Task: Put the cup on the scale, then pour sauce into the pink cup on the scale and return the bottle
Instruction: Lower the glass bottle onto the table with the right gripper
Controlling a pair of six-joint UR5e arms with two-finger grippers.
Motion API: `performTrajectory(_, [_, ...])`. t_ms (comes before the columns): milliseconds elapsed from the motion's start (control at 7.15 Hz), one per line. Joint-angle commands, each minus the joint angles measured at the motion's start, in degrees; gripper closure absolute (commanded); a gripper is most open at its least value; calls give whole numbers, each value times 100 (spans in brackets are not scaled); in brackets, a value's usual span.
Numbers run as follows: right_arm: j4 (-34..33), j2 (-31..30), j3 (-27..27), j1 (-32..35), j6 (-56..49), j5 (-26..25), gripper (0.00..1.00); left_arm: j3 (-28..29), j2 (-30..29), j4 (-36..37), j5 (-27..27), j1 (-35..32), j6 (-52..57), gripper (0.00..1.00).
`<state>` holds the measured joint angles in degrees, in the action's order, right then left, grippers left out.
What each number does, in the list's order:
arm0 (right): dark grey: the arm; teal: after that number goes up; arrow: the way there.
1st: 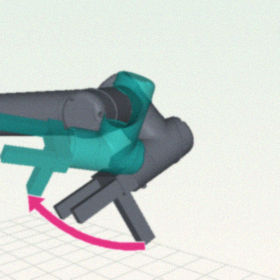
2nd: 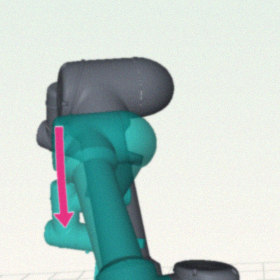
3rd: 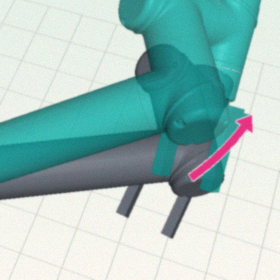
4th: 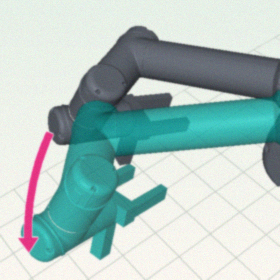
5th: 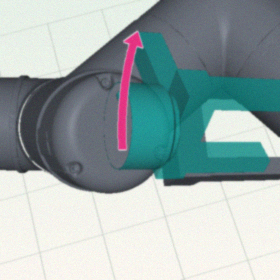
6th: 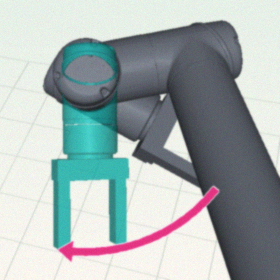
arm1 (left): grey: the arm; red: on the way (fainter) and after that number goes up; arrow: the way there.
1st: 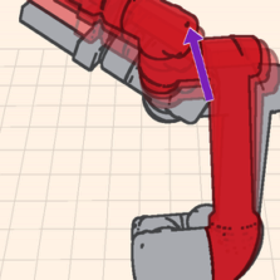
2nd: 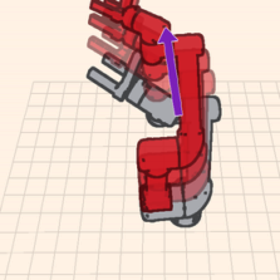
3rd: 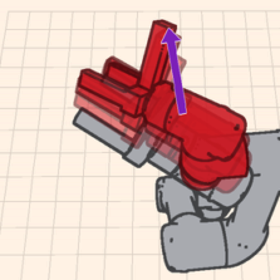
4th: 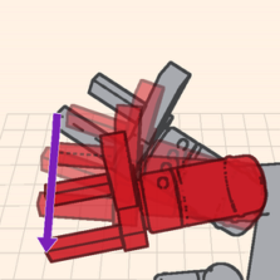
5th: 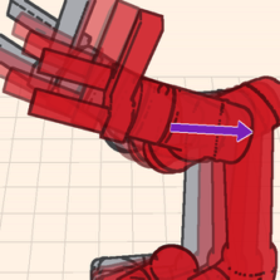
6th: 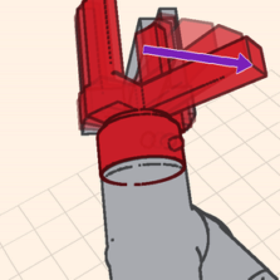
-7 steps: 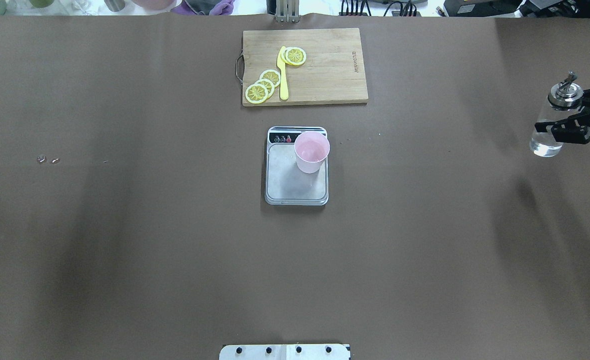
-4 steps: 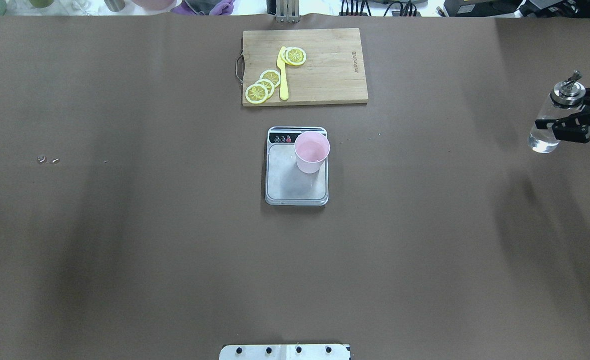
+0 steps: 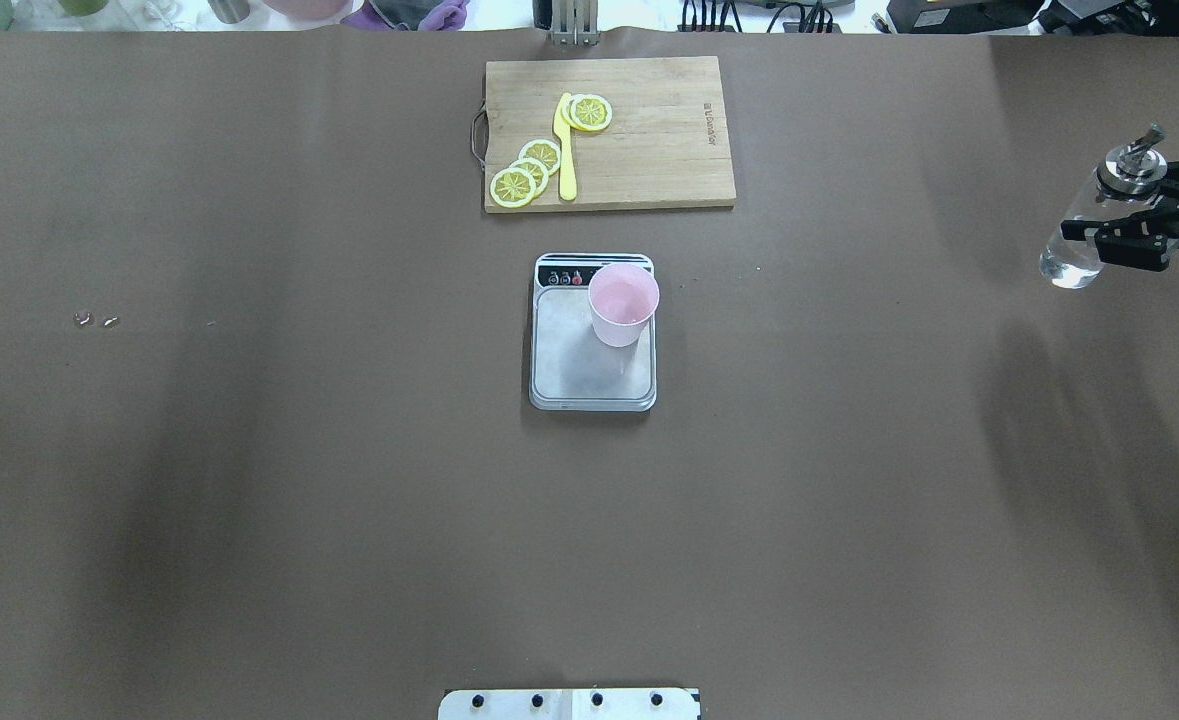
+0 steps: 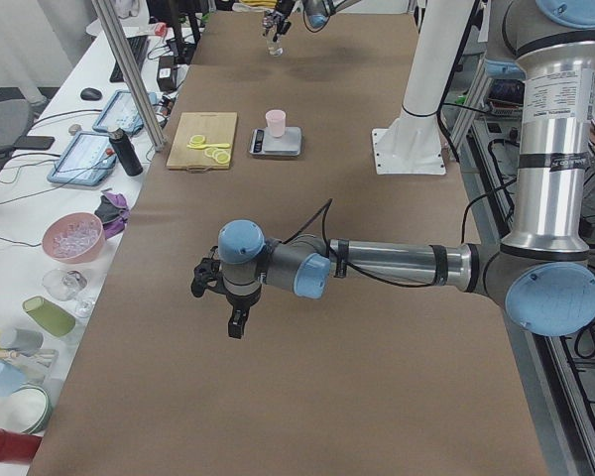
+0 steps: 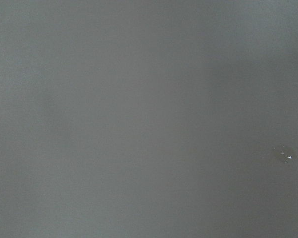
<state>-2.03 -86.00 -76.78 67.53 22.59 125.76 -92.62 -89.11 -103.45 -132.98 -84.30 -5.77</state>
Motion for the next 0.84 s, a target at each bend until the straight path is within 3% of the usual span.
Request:
performTrajectory(0, [571,172,584,-47,78,-25,68,-2,-27,-9,0,1,14,1])
performTrajectory(420, [801,172,778,-91,88,-42,68,-2,-45,-9,-17,1,-3,1])
performTrajectory(699, [1291,180,1181,-144,193,-60,68,-20,-45,-9,-35,1,-12,1])
